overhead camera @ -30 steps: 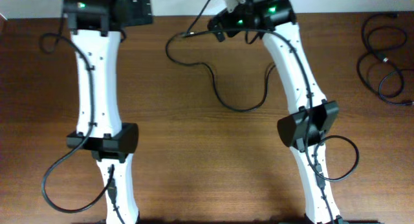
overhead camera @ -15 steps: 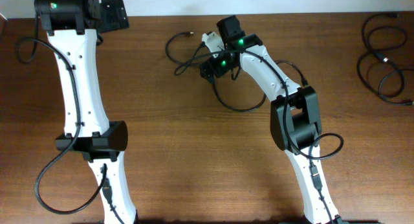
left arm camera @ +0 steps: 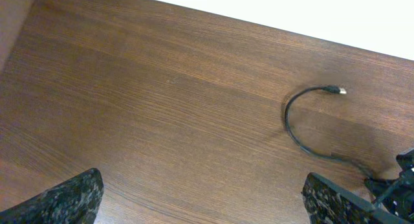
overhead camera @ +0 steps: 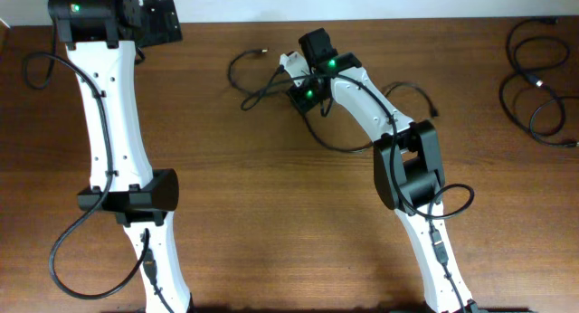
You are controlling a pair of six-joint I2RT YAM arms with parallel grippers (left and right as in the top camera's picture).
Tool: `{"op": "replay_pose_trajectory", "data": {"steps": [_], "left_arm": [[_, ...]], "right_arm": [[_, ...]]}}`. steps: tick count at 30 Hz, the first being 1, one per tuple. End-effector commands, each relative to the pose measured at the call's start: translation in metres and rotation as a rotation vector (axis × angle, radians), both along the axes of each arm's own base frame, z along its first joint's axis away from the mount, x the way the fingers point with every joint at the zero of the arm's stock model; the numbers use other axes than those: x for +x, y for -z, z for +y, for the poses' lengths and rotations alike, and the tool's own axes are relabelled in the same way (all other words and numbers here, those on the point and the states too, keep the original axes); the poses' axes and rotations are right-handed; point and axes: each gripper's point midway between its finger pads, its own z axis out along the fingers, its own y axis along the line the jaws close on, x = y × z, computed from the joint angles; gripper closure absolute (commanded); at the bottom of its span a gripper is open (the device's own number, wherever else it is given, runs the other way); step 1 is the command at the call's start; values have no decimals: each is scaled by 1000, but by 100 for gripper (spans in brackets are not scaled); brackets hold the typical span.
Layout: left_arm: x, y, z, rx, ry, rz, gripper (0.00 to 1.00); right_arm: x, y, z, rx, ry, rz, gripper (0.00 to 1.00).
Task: Untangle cables
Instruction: 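Carry the held cable to the right edge with the right gripper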
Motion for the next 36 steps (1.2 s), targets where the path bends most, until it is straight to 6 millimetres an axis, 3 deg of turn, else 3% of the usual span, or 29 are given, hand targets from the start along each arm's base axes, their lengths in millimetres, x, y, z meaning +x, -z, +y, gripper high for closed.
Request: {"op": "replay_pose_trajectory", "data": {"steps": [1, 4, 5, 6, 7, 8, 10, 12, 14, 18, 19, 22, 25, 31, 36], "left_arm": [[-3, -2, -1, -7, 2, 1, 1], [-3, -1, -1, -8, 2, 3, 1], [-3, -1, -1, -11, 4, 3, 1], [-3, -1, -4, -21, 11, 4, 1], [-2, -1, -7, -38, 23, 3, 1], [-2, 0, -9, -50, 31, 1, 1], [-2, 0, -11, -56, 35, 1, 1], [-2, 0, -12, -61, 39, 1, 1], [-2, 0, -12, -61, 39, 1, 1], [-2, 0, -12, -60, 39, 4, 1], [-2, 0, -12, -60, 39, 4, 1], [-2, 0, -12, -61, 39, 0, 1], [-1, 0, -15, -77, 50, 0, 1], [-2, 0, -16, -81, 53, 2, 1], [-1, 0, -16, -81, 53, -1, 1]], "right_arm": [[14, -51, -10, -25, 89, -59, 96], [39, -155, -55, -89, 367, -231, 96], [41, -200, -76, -95, 468, -303, 96], [40, -227, -89, -96, 519, -345, 96], [36, -266, -111, -91, 604, -410, 96], [28, -306, -146, -87, 735, -471, 96], [14, -346, -215, -31, 993, -500, 96], [5, -347, -266, 27, 1205, -448, 96], [-19, -327, -329, 98, 1549, -314, 96], [-52, -313, -391, 24, 1760, -252, 96], [-70, -314, -411, -33, 1886, -279, 96], [-86, -335, -430, -99, 1964, -399, 96], [-90, -338, -435, -28, 2062, -418, 96], [-97, -303, -455, 2, 2293, -360, 96], [-135, -261, -520, -101, 2534, -256, 96]]}}
